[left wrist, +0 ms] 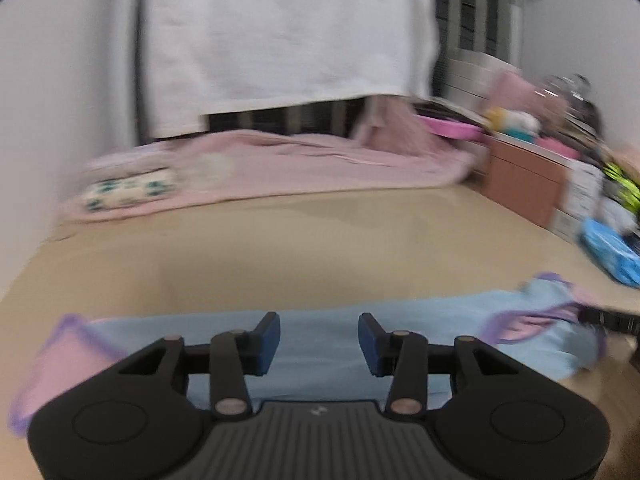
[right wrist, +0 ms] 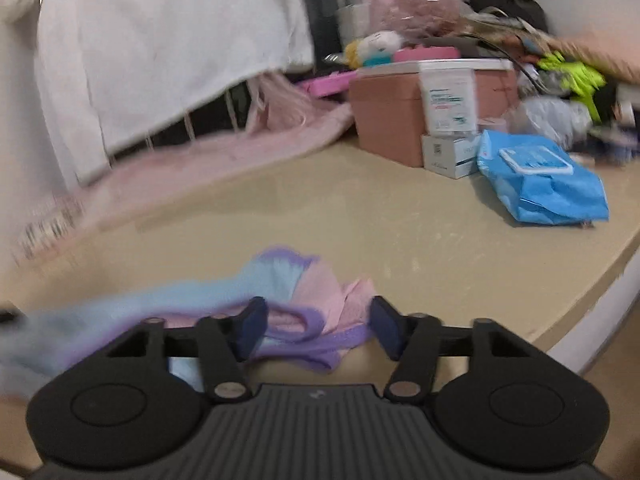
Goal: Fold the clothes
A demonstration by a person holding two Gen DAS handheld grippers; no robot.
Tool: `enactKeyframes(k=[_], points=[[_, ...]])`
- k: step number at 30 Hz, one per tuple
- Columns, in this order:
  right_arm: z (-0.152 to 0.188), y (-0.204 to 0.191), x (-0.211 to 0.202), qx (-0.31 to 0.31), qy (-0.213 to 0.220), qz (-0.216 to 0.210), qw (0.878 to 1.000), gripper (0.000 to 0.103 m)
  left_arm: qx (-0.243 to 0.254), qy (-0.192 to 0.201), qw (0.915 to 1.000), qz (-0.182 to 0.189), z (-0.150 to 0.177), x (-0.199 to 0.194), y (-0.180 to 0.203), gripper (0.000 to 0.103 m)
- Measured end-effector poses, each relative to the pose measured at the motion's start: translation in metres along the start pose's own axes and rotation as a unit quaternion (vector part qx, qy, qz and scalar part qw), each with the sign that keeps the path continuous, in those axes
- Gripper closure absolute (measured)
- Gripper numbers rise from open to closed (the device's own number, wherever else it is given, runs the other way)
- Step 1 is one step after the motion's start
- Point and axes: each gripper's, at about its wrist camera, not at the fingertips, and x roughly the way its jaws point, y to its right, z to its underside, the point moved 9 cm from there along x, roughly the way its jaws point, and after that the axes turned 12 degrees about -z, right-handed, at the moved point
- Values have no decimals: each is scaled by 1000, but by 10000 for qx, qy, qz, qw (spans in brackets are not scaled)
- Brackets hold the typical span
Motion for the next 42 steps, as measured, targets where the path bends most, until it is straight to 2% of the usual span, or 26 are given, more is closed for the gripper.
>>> enactKeyframes(k=[1, 3, 4, 5, 6, 8, 11, 13, 16, 17, 19, 20, 21, 23, 25, 27, 29, 30, 32, 34, 36, 38, 39, 41, 42], points=[[3, -5, 4, -259, -5, 167, 9995, 58, -133, -17, 9998, -134, 1, -1, -12, 61], [5, -13, 8, -750, 14, 359, 9965, 75, -483, -99, 9980, -398, 5, -2, -37, 60], [5, -17, 10, -925, 23, 387, 9950, 79, -673, -164, 9964, -492, 9, -2, -50, 60], [4, -17, 10, -929, 7, 350, 9951, 89, -850, -234, 9945, -565, 12, -2, -61, 60], [1, -16, 12, -911, -29, 341, 9953, 93, -1005, -297, 9925, -622, 16, -3, -72, 60], [-10, -24, 10, -934, 51, 217, 9954, 95, -1243, -367, 9888, -736, 21, -8, -93, 60], [-31, -72, -6, -1519, 521, -232, 9867, 94, -1466, -333, 9845, -904, 24, -20, -120, 60], [-31, -120, -6, -2028, 501, -665, 9757, 94, -1563, -297, 9822, -1002, 26, -28, -135, 59], [-2, -191, 14, -2691, 137, -1332, 9537, 94, -1687, -259, 9787, -1137, 30, -38, -154, 57], [12, -208, 25, -2895, -74, -1396, 9469, 91, -1702, -266, 9781, -1167, 33, -41, -157, 57], [33, -230, 39, -3186, -399, -1421, 9363, 80, -1721, -285, 9769, -1233, 38, -45, -164, 57], [36, -235, 39, -3251, -421, -1437, 9338, 63, -1718, -299, 9764, -1271, 41, -47, -166, 55], [34, -237, 33, -3225, -332, -1486, 9342, 40, -1722, -325, 9758, -1306, 44, -48, -169, 54], [23, -236, 18, -3038, -189, -1756, 9362, 27, -1748, -417, 9745, -1347, 52, -48, -172, 54], [4, -229, -3, -2665, -125, -2140, 9397, 27, -1753, -469, 9742, -1343, 58, -47, -170, 54], [-20, -217, -15, -2305, -1, -2287, 9458, 27, -1753, -535, 9733, -1385, 63, -46, -168, 54], [-36, -210, -11, -2298, -96, -2330, 9449, 28, -1757, -652, 9700, -1546, 69, -43, -167, 54], [-43, -210, -7, -2371, -188, -2382, 9416, 32, -1759, -711, 9683, -1626, 72, -42, -166, 54], [-50, -231, 12, -2931, -594, -2685, 9157, 36, -1907, -769, 9614, -1831, 76, -39, -167, 54], [-52, -269, 32, -3497, -936, -3210, 8751, 36, -2137, -654, 9547, -1963, 77, -38, -169, 53], [-42, -308, 64, -3731, -1445, -3508, 8467, 39, -2224, -541, 9489, -2172, 78, -34, -169, 51], [-32, -345, 95, -3946, -1947, -3790, 8141, 53, -2106, -498, 9446, -2470, 77, -27, -168, 51], [-27, -364, 110, -4047, -2194, -3924, 7963, 56, -2083, -504, 9431, -2543, 75, -23, -169, 51], [-19, -400, 139, -4233, -2681, -4177, 7579, 57, -2100, -516, 9414, -2588, 71, -17, -169, 52], [-15, -418, 154, -4319, -2920, -4297, 7373, 57, -2109, -522, 9406, -2611, 68, -14, -170, 56]])
